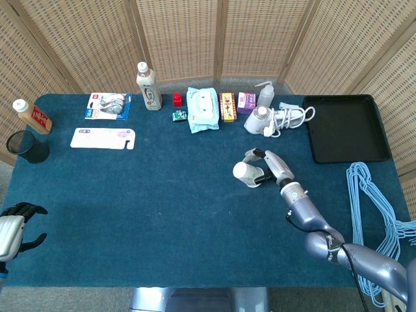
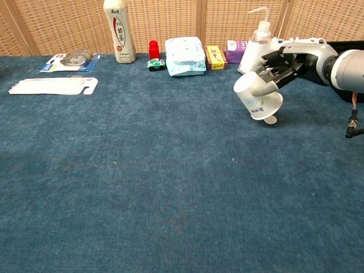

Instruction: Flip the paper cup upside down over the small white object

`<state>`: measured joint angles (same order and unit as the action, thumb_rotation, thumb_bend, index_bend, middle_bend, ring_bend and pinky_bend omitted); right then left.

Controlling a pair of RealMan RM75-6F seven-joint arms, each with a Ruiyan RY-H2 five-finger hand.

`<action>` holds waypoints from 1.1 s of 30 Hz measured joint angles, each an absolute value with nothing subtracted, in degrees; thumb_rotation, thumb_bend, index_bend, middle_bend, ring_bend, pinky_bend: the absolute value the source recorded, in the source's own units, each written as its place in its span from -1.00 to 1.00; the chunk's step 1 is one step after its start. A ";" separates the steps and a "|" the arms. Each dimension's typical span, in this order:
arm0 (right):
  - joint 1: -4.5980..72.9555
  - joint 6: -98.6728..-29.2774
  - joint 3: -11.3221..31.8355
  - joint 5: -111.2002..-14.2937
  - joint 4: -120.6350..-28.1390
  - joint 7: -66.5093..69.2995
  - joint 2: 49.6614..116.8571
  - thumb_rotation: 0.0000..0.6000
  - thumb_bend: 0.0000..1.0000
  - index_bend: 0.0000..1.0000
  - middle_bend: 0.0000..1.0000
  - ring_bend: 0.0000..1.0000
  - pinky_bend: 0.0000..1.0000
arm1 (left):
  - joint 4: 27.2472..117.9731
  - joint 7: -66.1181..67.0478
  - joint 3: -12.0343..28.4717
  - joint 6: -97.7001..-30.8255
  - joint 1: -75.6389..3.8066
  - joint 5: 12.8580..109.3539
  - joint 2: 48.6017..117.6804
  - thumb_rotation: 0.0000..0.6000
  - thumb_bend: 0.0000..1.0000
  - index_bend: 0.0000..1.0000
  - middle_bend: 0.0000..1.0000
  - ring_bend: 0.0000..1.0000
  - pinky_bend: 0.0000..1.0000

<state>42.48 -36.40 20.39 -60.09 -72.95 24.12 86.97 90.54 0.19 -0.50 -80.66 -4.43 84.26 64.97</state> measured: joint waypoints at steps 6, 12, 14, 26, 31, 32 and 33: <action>41.86 -35.66 20.16 -62.61 -69.53 28.67 87.99 1.00 -0.51 -0.02 -0.48 -0.41 -0.66 | 91.26 0.87 -0.53 -80.67 -4.38 84.23 64.64 0.81 -0.57 -0.25 -0.23 -0.51 -0.45; 41.27 -35.35 19.79 -64.10 -67.39 31.65 88.47 0.99 -0.51 -0.02 -0.48 -0.41 -0.66 | 91.57 1.07 -0.50 -80.73 -4.32 84.16 64.42 0.82 -0.57 -0.25 -0.23 -0.51 -0.45; 41.03 -35.37 19.57 -64.65 -67.03 32.39 88.51 0.99 -0.51 -0.02 -0.48 -0.41 -0.66 | 91.61 1.13 -0.50 -80.75 -4.31 84.15 64.41 0.83 -0.57 -0.25 -0.23 -0.51 -0.45; 40.29 -35.72 18.15 -67.60 -64.78 35.56 89.09 1.00 -0.51 -0.08 -0.49 -0.42 -0.68 | 92.10 1.56 -0.44 -81.05 -4.25 84.34 64.13 0.83 -0.57 -0.25 -0.24 -0.51 -0.45; 40.09 -36.22 17.51 -69.52 -64.54 36.60 88.77 0.99 -0.49 -0.24 -0.52 -0.44 -0.72 | 92.27 1.55 -0.35 -81.33 -4.24 84.54 64.03 0.82 -0.57 -0.25 -0.23 -0.51 -0.45; 40.02 -36.47 17.25 -70.27 -64.54 36.81 88.56 0.99 -0.48 -0.28 -0.53 -0.45 -0.73 | 92.28 1.56 -0.33 -81.34 -4.25 84.56 64.02 0.82 -0.57 -0.25 -0.23 -0.51 -0.45; 39.97 -36.67 17.05 -70.86 -64.57 37.04 88.37 0.99 -0.47 -0.31 -0.54 -0.45 -0.73 | 92.29 1.56 -0.32 -81.35 -4.27 84.59 64.02 0.81 -0.57 -0.25 -0.24 -0.51 -0.45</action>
<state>39.97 -36.67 17.05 -70.86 -64.57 37.04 88.37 92.29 1.56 -0.32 -81.35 -4.27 84.59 64.02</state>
